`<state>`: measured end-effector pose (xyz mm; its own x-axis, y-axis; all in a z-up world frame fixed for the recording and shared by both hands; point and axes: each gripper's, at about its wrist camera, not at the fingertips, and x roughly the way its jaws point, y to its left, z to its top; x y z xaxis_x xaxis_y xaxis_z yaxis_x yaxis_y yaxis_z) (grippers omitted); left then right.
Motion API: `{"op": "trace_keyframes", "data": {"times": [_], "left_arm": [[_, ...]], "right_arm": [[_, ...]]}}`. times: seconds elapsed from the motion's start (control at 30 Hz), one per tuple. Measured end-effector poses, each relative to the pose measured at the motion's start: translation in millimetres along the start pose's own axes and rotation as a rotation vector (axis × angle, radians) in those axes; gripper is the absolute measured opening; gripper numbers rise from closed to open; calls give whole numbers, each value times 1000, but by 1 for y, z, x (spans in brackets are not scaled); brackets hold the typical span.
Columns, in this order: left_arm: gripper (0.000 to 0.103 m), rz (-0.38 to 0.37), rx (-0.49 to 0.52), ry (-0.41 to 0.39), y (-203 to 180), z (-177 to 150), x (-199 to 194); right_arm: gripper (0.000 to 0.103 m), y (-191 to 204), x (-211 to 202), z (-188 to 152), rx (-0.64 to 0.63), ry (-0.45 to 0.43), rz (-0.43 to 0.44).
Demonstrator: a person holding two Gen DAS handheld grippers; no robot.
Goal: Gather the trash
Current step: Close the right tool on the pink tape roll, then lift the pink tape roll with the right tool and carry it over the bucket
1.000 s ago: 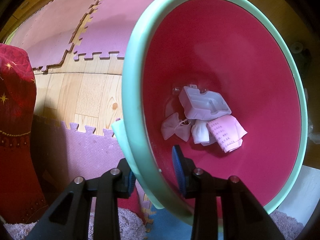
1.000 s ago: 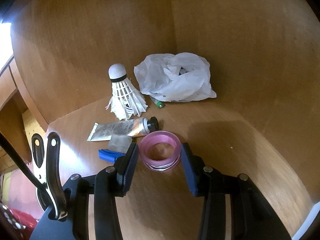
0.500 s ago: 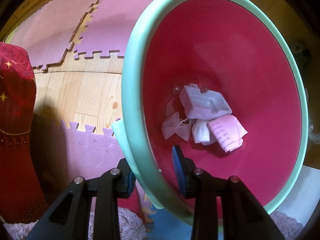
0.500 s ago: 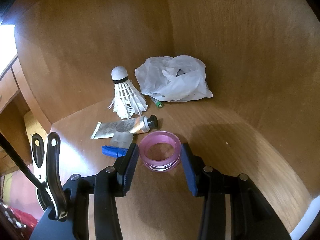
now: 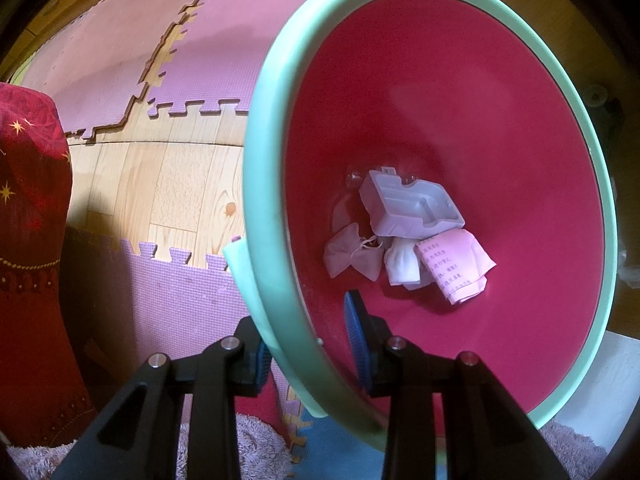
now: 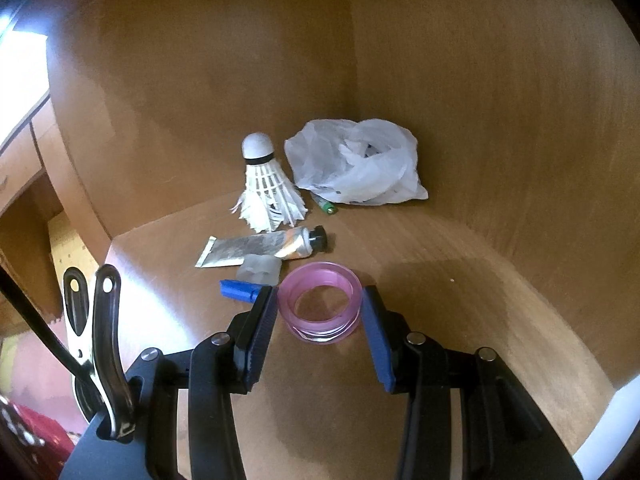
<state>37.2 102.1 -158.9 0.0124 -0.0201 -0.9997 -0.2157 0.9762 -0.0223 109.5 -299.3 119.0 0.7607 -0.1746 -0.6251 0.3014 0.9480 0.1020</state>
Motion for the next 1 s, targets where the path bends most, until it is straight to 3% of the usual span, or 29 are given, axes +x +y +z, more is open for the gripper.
{"op": "trace_keyframes", "data": {"times": [0.57, 1.0], "left_arm": [[35, 0, 0, 1, 0, 0, 0], [35, 0, 0, 1, 0, 1, 0]], "right_arm": [[44, 38, -16, -14, -94, -23, 41], [44, 74, -34, -33, -181, -17, 125]]}}
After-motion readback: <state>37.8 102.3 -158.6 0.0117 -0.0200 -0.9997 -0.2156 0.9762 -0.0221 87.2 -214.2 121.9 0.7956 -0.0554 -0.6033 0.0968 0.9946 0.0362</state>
